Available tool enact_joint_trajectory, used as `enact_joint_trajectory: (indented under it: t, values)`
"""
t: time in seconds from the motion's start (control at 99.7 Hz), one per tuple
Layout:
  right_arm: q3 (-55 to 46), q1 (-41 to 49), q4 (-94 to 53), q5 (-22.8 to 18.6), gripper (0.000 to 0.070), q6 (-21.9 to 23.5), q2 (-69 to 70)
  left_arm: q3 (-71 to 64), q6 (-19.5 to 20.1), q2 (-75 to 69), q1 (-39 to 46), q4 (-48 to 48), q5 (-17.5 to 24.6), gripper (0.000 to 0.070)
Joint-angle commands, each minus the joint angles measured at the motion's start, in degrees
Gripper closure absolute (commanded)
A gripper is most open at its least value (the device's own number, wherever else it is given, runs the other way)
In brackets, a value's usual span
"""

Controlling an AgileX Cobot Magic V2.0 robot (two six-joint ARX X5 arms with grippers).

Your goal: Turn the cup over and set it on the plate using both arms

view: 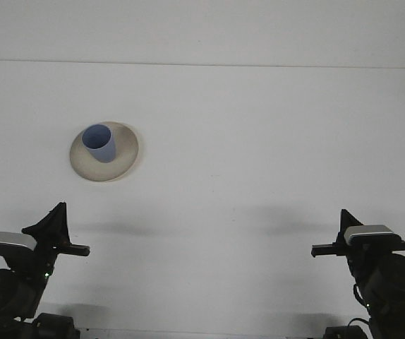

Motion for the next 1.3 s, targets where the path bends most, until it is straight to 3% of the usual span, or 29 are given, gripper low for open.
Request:
enact_joint_trajectory:
  t: [0.0,0.231,0.471,1.294]
  values:
    - [0.20,0.07,0.61,-0.02,0.0700,0.02,0.28,-3.04,0.68,-1.11,-0.04,3.67,-0.33,0.0689]
    - [0.20,0.07,0.61,-0.02,0.0700,0.02,0.26,-17.57,2.40,-6.84,1.66,15.08,-0.33,0.0689]
    - [0.20,0.07,0.61,-0.02,0.0700,0.02,0.28,-26.16,2.19,-12.02,2.84,18.67,-0.31,0.0689]
    - [0.20,0.07,0.63,-0.02,0.0700,0.02,0.28,-29.03,2.12,-12.87,3.32,22.64,-0.31,0.0689]
